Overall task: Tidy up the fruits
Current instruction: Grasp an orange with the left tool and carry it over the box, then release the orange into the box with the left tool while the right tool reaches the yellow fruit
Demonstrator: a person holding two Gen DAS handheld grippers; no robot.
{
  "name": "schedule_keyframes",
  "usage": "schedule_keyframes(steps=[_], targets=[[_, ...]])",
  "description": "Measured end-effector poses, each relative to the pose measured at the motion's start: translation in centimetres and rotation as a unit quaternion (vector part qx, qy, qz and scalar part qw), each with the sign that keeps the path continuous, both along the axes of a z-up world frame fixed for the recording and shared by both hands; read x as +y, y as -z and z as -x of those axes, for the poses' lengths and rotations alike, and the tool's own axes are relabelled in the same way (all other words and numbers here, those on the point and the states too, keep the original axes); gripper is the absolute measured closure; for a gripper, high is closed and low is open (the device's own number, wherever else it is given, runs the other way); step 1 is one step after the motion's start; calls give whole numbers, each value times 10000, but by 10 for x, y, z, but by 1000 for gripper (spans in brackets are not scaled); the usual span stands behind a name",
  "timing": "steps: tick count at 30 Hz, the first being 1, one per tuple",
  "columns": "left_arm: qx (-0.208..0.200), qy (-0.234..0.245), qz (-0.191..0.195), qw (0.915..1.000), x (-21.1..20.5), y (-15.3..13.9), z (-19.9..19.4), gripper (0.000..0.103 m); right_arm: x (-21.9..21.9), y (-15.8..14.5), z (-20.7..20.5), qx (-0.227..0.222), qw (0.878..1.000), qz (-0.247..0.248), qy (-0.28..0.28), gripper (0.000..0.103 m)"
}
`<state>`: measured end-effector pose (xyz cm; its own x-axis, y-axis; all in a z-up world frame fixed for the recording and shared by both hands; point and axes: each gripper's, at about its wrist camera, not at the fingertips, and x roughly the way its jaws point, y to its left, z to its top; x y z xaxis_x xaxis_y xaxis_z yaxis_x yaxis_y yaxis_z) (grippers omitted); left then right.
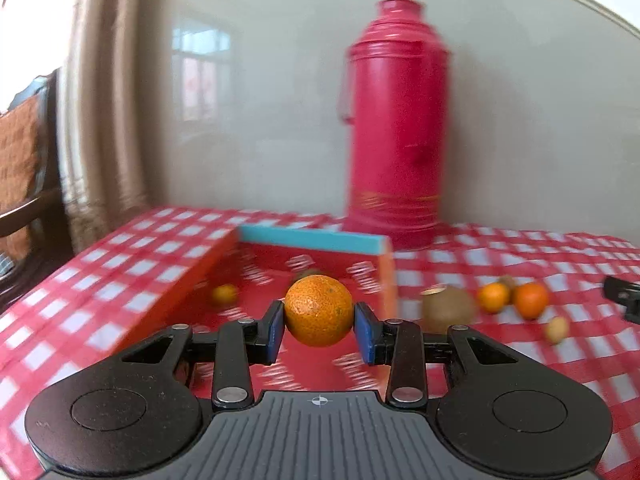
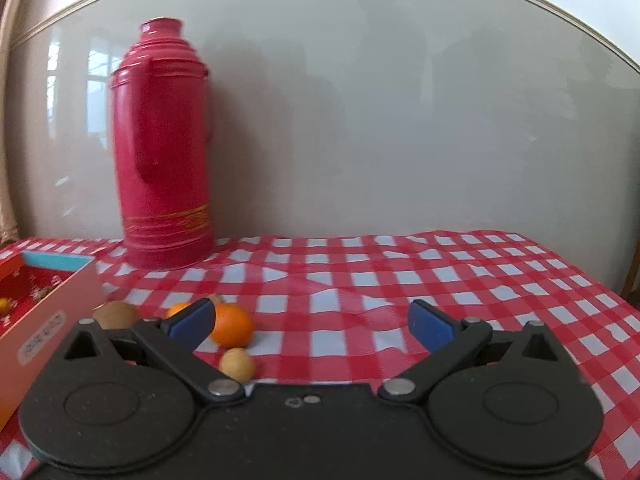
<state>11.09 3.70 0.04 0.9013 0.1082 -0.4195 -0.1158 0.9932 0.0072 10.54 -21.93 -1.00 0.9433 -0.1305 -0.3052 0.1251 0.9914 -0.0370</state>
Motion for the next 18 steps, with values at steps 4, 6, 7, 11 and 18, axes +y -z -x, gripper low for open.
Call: schedule_keyframes(steps=[4,6,7,11,18], targets=[[172,-278,151,9994,24,11,1,38,15,4,5,48,9996,219,-167,6],[36,-406,160,9990,30,9,8,23,22,8,5,109,9990,374,-234,6],[-57,-434,140,9989,32,7,12,20,26,9,5,135,9986,424,-286,6],[-250,-544,136,9981,35,1,32,9,36,13,6,165,9973,537,-480,6],[-264,-752,39,9968,44,5,55,5,43,14,1,251,9957,475,-761,9]])
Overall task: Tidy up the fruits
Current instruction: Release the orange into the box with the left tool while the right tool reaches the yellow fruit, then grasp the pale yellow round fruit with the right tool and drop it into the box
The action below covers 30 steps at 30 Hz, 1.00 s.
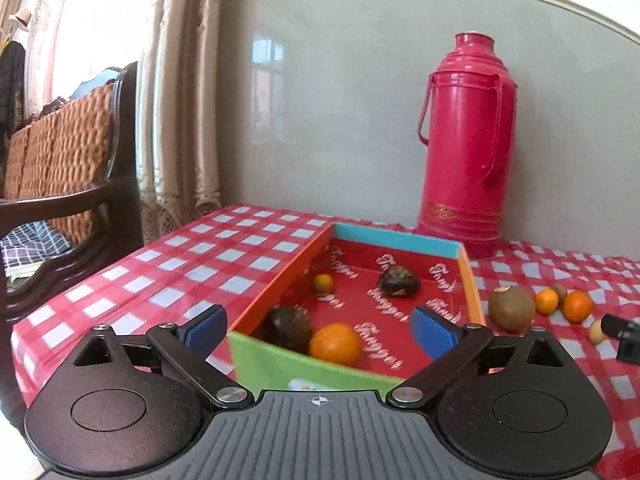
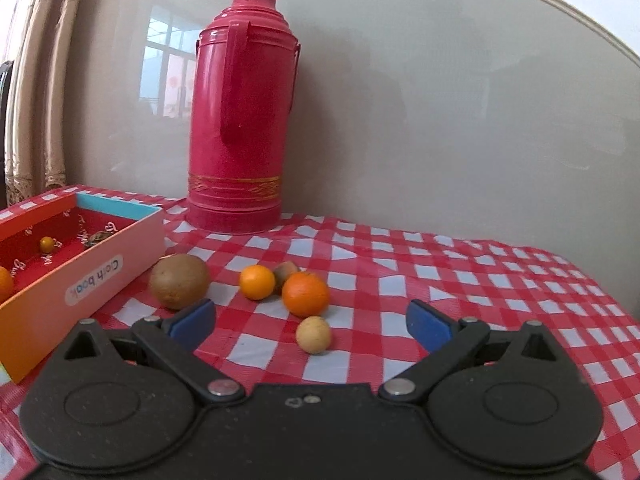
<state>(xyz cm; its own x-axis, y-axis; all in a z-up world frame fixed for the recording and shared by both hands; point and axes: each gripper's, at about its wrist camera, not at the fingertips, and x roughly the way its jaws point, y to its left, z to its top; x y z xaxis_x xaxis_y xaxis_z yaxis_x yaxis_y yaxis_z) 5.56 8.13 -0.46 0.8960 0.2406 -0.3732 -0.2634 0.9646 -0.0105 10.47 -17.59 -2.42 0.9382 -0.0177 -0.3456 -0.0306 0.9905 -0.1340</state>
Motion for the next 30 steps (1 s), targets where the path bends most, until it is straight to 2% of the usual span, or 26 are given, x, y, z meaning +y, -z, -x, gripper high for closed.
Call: schedule_keyframes(steps=[2,6,15,18,20,21,23,24,26,30], targets=[[18,-76,-22,10000,4,2,-2,5,-1,0,-4,33,10000,-83,0,11],[28,-272,-50,9996,16,6,-7,5,0,3,-14,171,9997,-145,79,26],[-35,-584,-5,9983,35,7,-19,5,6,11,-37,500,9987,-91,105,42],[-88,-702,92,9975,45,6,-20,5,1,13,-44,714,9971,-209,173,51],[-84,-753,168,9970,52,6,-20,5,0,15,-50,875,9957,-222,219,52],[-78,-769,198,9968,55,7,-20,5,0,17,-53,956,9949,-211,233,56],[-47,-787,202,9967,60,8,-19,5,1,19,-59,1101,9933,-209,284,71],[-37,-789,199,9967,62,8,-18,5,1,20,-61,1161,9924,-213,339,86],[-25,-824,196,9964,68,9,-16,5,2,18,-62,1192,9918,-327,316,87],[-36,-954,230,9952,81,9,-8,5,17,7,-52,830,9958,-365,130,87]])
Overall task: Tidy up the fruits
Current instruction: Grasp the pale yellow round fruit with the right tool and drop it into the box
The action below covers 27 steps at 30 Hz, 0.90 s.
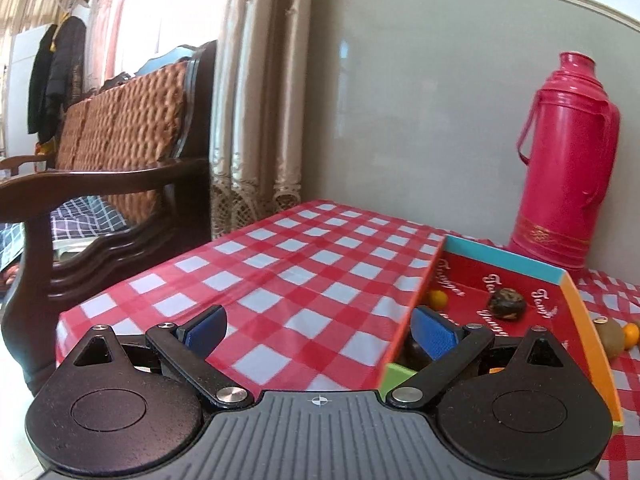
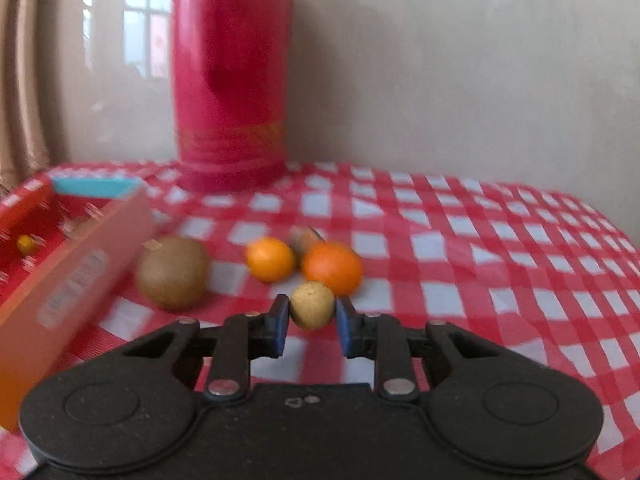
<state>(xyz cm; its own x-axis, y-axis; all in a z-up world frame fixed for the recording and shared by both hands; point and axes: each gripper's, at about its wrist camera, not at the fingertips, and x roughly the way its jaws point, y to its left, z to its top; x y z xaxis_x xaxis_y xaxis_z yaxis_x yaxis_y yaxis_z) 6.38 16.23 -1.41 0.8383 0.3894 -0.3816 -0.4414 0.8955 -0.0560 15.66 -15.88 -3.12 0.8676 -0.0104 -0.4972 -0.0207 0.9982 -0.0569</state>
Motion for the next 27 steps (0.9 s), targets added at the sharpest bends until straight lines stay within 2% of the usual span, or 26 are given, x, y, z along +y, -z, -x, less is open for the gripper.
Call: schedule_keyframes(steps=[4,8,12,18,20,21,22,27], targets=[[11,-105,28,9999,13,2,9,5,29,-18,19,-389,9982,-121,-433,87],[90,-215,29,9997,26,5,16,5,67,-32,41,-782,9907,-205,-1098,87],[119,-284,48,9995,35,7,22,5,104,-33,52,-740,9838,-201,-1621,87],[160,-257,-31,9995,39,8,28,5,141,-22,43,-429,9816,-188,-1850,86],[167,-250,-29,9995,40,8,30,5,148,-15,43,-283,9814,-108,-1896,77],[169,-236,-14,9996,41,8,30,5,150,-13,45,-284,9822,-41,-1857,60],[171,-220,-4,9996,40,8,31,5,149,-11,47,-360,9830,-29,-1801,46],[110,-131,-50,9998,32,6,29,5,116,-27,55,-782,9857,-217,-1474,41]])
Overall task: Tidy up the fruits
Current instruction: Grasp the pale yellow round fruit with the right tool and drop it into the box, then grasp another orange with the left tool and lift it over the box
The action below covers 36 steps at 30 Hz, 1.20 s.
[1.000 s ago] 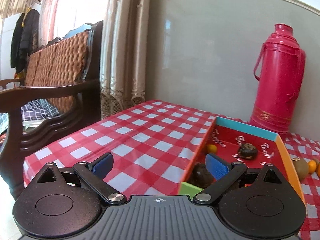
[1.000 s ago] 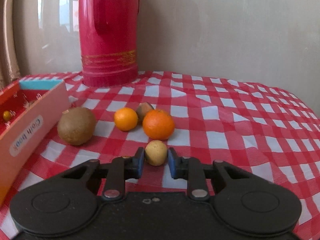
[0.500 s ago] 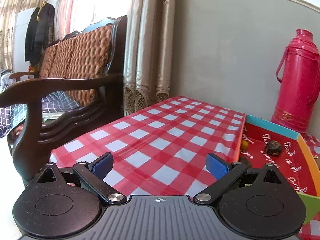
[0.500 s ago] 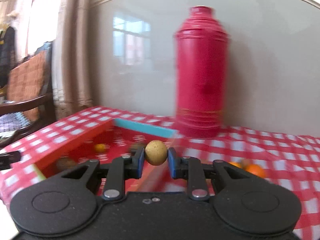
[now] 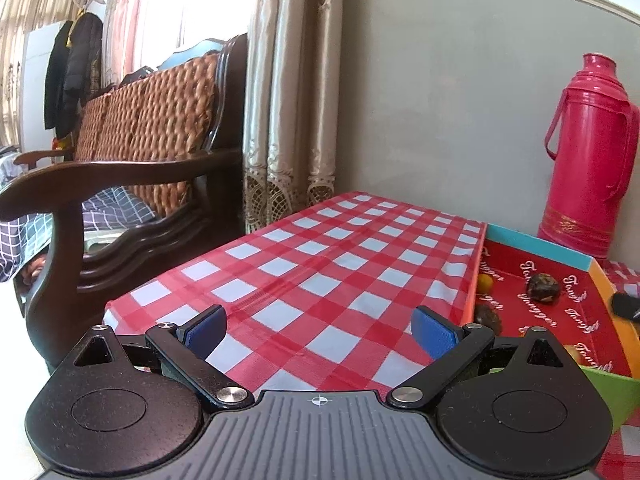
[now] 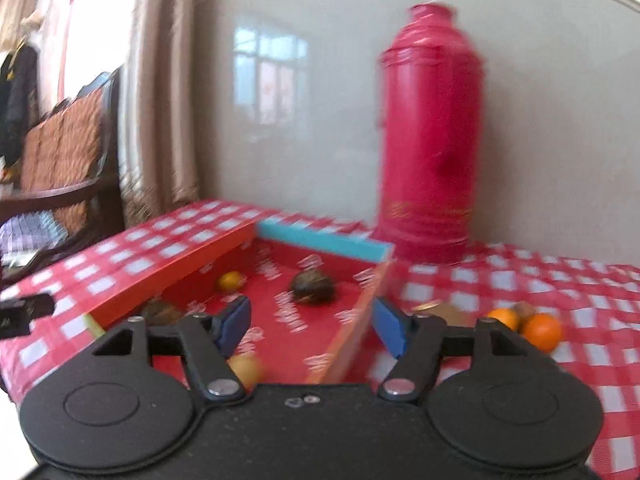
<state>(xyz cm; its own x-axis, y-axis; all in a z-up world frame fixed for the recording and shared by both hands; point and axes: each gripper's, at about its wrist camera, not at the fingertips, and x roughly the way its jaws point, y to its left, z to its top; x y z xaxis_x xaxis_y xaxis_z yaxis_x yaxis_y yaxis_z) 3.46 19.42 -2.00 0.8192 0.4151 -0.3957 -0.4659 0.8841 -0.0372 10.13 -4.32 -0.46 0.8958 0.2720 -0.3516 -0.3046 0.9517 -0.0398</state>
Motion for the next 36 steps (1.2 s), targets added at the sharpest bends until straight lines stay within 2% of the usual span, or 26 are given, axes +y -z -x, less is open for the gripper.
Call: schedule_keyframes(steps=[1,3,12,19,25,36], targets=[[-17,24,15,10000,-2,-1,-1,5,-11,-2,0,-51,9999,-71,148,34],[-69,69,38,9999,-9,-2,-2,1,-35,-6,0,-103,9985,-208,490,28],[-304,670,-70,9973,-69,-12,-14,0,-121,-10,-1,-168,9871,-474,1518,27],[-388,1323,-154,9903,-134,-17,-29,0,-151,-4,3,-155,9832,-206,1806,27],[-342,1777,-170,9834,-188,-18,-49,0,-185,-2,9,-160,9785,-162,2051,27],[-87,2485,-152,9685,-267,-5,-88,1,-240,1,14,-173,9671,-159,2534,27]])
